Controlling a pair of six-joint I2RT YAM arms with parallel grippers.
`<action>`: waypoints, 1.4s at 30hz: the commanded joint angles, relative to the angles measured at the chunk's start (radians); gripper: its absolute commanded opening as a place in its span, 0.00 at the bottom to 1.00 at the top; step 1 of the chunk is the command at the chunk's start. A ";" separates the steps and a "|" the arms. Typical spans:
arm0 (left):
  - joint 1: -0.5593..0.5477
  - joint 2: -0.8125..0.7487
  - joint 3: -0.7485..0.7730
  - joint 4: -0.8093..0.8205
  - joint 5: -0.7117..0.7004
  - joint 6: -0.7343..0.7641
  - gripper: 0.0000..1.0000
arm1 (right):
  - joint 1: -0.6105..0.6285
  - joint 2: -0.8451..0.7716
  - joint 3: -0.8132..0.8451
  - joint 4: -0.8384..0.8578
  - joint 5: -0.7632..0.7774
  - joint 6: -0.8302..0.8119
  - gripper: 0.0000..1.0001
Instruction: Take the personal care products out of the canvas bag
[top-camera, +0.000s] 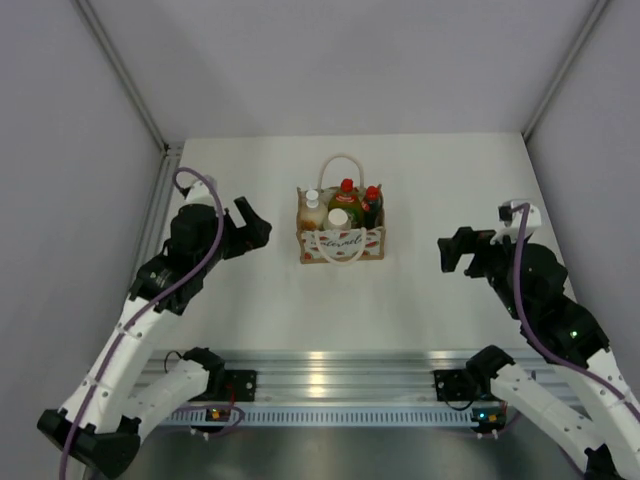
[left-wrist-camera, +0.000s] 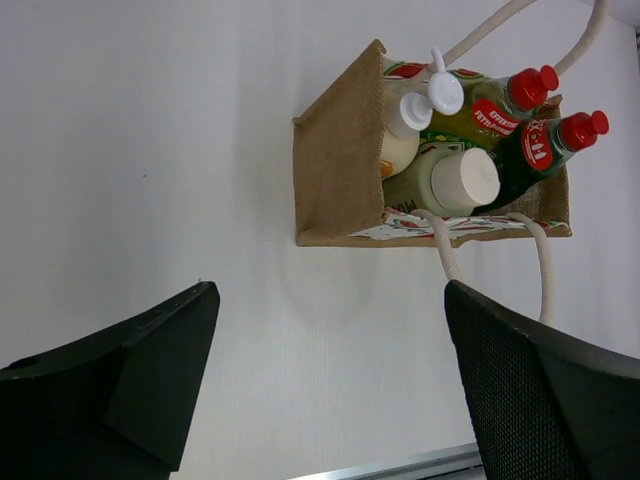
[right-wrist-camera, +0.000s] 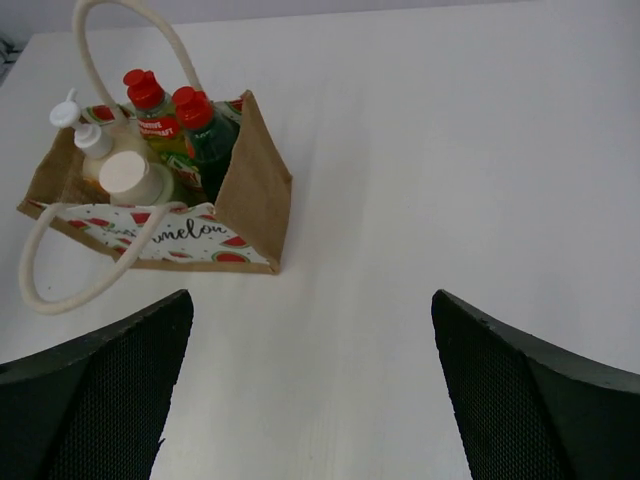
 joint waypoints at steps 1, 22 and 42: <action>-0.002 0.065 -0.019 0.155 0.098 -0.051 0.98 | 0.006 0.035 -0.024 0.162 -0.014 0.003 0.99; -0.002 0.303 -0.072 0.344 0.107 -0.119 0.98 | 0.005 0.637 -0.010 0.851 -0.096 -0.227 1.00; -0.004 0.373 -0.068 0.344 0.189 -0.084 0.98 | 0.008 0.873 -0.062 1.295 -0.267 -0.235 0.83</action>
